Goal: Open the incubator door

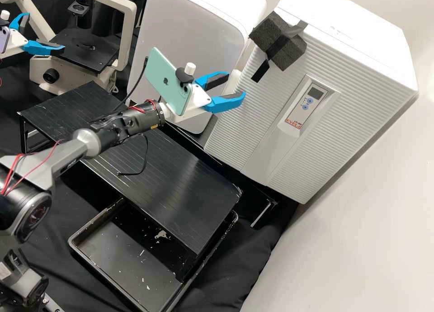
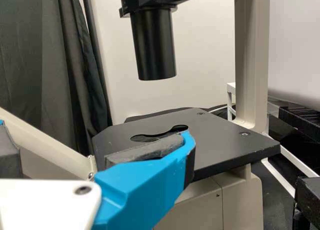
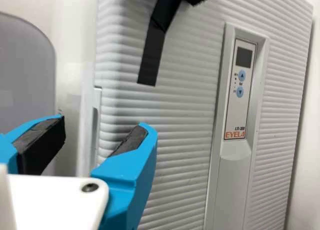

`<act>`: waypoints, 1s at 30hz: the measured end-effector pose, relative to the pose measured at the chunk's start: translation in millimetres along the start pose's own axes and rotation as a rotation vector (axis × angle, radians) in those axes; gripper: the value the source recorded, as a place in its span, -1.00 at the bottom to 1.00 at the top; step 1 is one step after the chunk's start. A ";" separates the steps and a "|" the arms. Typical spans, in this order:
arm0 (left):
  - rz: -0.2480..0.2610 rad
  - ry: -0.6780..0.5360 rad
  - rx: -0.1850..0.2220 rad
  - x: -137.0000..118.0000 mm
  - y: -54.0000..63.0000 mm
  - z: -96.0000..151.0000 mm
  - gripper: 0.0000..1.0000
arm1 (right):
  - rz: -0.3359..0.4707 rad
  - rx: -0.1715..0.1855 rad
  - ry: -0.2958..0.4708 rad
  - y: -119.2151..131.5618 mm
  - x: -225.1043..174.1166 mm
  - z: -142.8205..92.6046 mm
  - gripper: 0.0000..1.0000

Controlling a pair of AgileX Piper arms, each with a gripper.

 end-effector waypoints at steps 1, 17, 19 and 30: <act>0.000 0.000 0.000 0.0 0.0 0.0 1.00 | 0.008 -0.003 -0.005 1.6 2.6 1.2 1.00; 0.000 0.000 0.000 0.0 0.0 0.0 1.00 | 0.039 0.017 -0.051 4.8 16.8 6.9 1.00; 0.000 0.000 0.000 0.0 0.0 0.0 1.00 | 0.037 0.016 -0.052 2.7 18.8 7.1 1.00; 0.000 0.000 0.000 0.0 0.0 0.0 1.00 | 0.027 0.011 -0.057 -4.6 24.4 8.2 -1.00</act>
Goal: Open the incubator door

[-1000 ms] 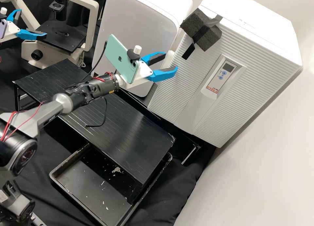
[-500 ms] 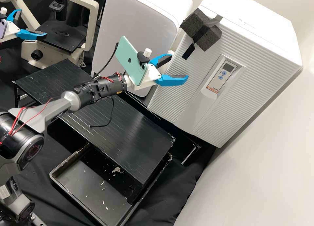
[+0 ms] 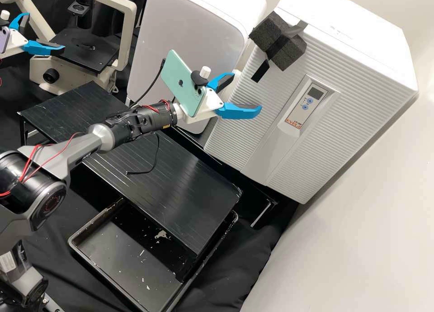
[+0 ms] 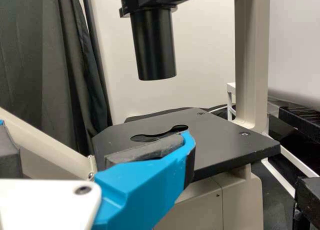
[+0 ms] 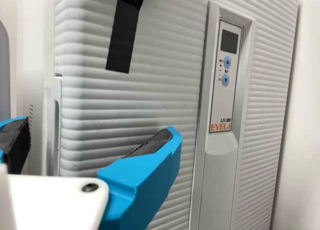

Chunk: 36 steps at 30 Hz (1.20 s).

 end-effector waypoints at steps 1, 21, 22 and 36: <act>0.000 0.000 0.000 0.0 0.0 0.0 1.00 | 0.001 0.001 0.001 0.2 0.3 -0.3 -1.00; 0.000 0.000 0.000 0.0 0.0 0.0 1.00 | 0.002 0.011 -0.012 1.9 1.8 1.6 -1.00; 0.000 0.000 0.000 0.0 0.0 0.0 1.00 | 0.000 0.013 -0.015 1.6 1.8 1.9 -1.00; 0.000 0.000 0.000 0.0 0.0 0.0 1.00 | -0.033 0.039 -0.029 5.6 -5.2 3.4 -1.00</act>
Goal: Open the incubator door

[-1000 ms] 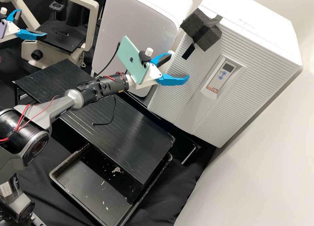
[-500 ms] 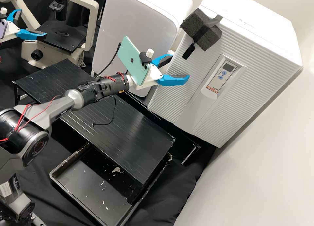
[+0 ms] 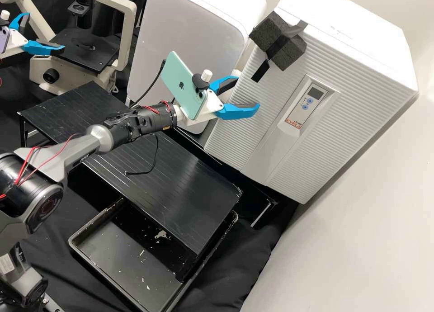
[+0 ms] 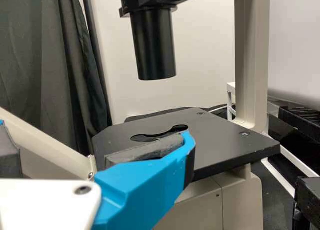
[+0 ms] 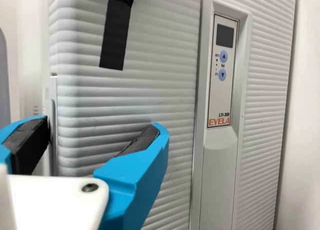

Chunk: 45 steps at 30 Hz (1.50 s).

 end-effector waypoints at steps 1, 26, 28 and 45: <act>0.000 0.000 0.000 0.0 0.0 0.0 1.00 | 0.001 0.003 0.001 1.1 -0.8 -0.2 -1.00; 0.000 0.000 0.000 0.0 0.0 0.0 1.00 | -0.024 0.038 -0.016 8.8 -7.5 10.4 -1.00; 0.000 0.000 0.000 0.0 0.0 0.0 1.00 | -0.031 0.052 -0.016 10.0 -8.9 11.5 -1.00; 0.000 0.000 0.000 0.0 0.0 0.0 1.00 | -0.053 0.072 0.014 20.9 -28.1 21.0 -1.00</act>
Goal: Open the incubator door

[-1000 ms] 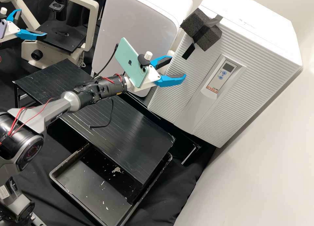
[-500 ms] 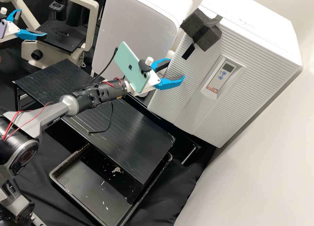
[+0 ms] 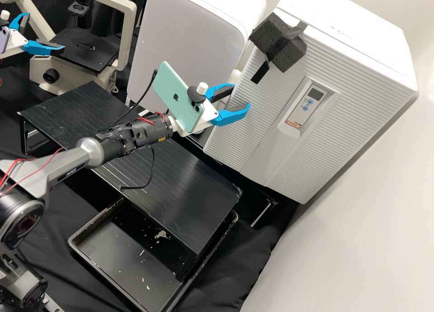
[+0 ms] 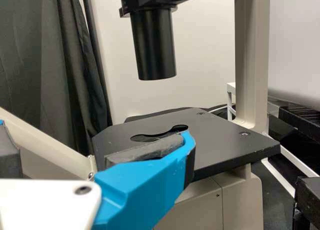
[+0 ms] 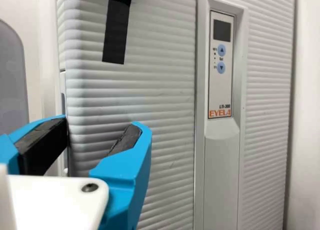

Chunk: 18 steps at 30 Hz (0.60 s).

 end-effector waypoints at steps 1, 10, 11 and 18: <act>0.000 0.000 0.000 0.0 0.0 0.0 1.00 | 0.003 0.008 0.000 1.6 -2.9 0.5 -1.00; 0.000 0.000 0.000 0.0 0.0 0.0 1.00 | 0.038 0.054 0.005 17.7 -31.8 9.3 -1.00; 0.000 0.000 0.000 0.0 0.0 0.0 1.00 | 0.047 0.056 0.006 19.7 -35.2 10.2 -1.00; 0.000 0.000 0.000 0.0 0.0 0.0 1.00 | 0.147 0.115 0.012 40.5 -67.6 14.4 -1.00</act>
